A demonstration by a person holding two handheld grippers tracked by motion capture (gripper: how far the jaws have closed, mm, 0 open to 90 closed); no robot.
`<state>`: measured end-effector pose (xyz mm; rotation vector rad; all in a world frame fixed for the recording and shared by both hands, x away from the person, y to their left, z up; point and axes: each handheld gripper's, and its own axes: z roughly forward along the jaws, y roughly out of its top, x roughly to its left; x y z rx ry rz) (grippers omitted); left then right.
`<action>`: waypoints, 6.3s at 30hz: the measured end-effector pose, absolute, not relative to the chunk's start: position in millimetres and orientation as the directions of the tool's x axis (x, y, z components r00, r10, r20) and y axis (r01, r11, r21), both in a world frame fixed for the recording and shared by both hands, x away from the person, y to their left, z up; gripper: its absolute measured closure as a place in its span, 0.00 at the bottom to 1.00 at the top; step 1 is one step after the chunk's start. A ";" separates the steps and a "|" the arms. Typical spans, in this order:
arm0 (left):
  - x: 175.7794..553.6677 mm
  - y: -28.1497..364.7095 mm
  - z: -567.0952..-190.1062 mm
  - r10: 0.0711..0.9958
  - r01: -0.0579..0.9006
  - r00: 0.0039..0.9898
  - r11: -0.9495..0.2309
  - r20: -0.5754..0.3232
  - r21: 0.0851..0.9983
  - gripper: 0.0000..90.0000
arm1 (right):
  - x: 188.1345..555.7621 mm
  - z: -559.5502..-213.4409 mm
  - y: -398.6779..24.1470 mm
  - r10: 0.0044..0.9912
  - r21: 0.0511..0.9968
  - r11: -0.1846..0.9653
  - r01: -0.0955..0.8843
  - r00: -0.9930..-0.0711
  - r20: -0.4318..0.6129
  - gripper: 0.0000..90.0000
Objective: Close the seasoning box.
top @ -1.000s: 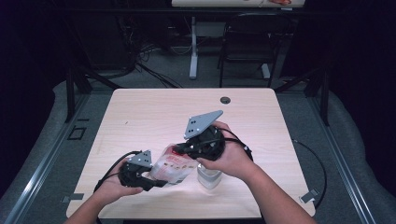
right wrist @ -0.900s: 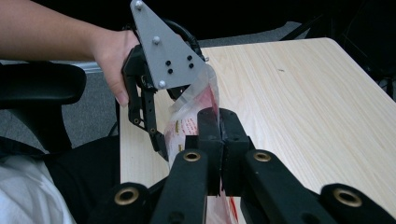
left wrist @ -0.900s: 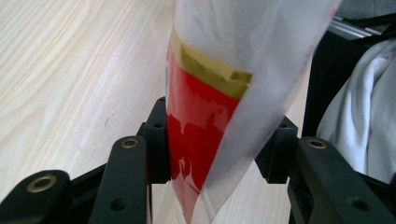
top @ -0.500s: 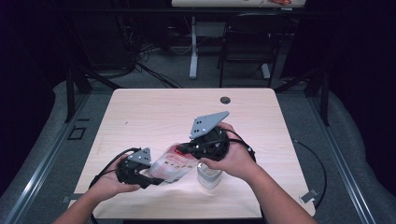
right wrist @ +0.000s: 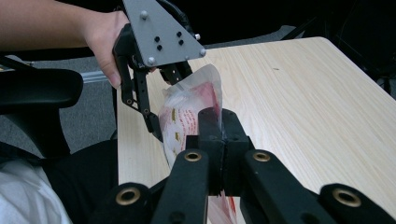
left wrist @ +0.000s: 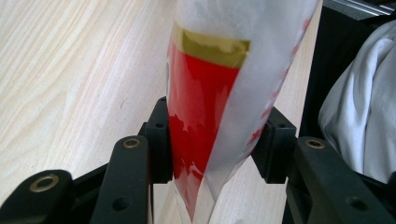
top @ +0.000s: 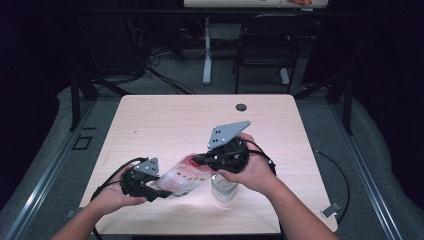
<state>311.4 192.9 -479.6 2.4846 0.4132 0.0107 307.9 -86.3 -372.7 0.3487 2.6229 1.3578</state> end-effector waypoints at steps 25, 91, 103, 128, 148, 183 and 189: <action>313.0 200.3 -465.6 0.281 0.288 0.955 -0.796 -0.096 0.532 0.65 | 310.3 -383.3 -97.2 0.306 0.816 0.554 0.167 -0.952 -0.013 1.00; 325.8 194.0 -419.1 0.250 0.240 0.968 -0.881 -0.029 0.408 0.67 | 312.2 -405.8 -123.2 0.368 0.847 0.487 0.215 -0.929 0.024 1.00; 327.1 191.9 -412.8 0.244 0.232 0.970 -0.887 -0.023 0.400 0.67 | 311.5 -407.5 -127.2 0.378 0.852 0.477 0.217 -0.925 0.023 1.00; 329.3 187.2 -397.3 0.232 0.212 0.973 -0.890 0.002 0.404 0.67 | 308.8 -412.9 -138.2 0.400 0.867 0.444 0.226 -0.916 0.034 1.00; 332.6 180.6 -383.4 0.214 0.193 0.977 -0.899 0.012 0.393 0.67 | 307.7 -417.7 -148.3 0.418 0.878 0.417 0.236 -0.907 0.046 1.00; 335.5 166.9 -364.2 0.188 0.165 0.982 -0.916 0.029 0.366 0.68 | 301.6 -428.6 -161.8 0.447 0.904 0.358 0.235 -0.893 0.054 1.00; 336.5 162.9 -361.0 0.178 0.153 0.983 -0.925 0.041 0.349 0.69 | 299.9 -430.6 -163.6 0.458 0.910 0.352 0.220 -0.888 0.037 1.00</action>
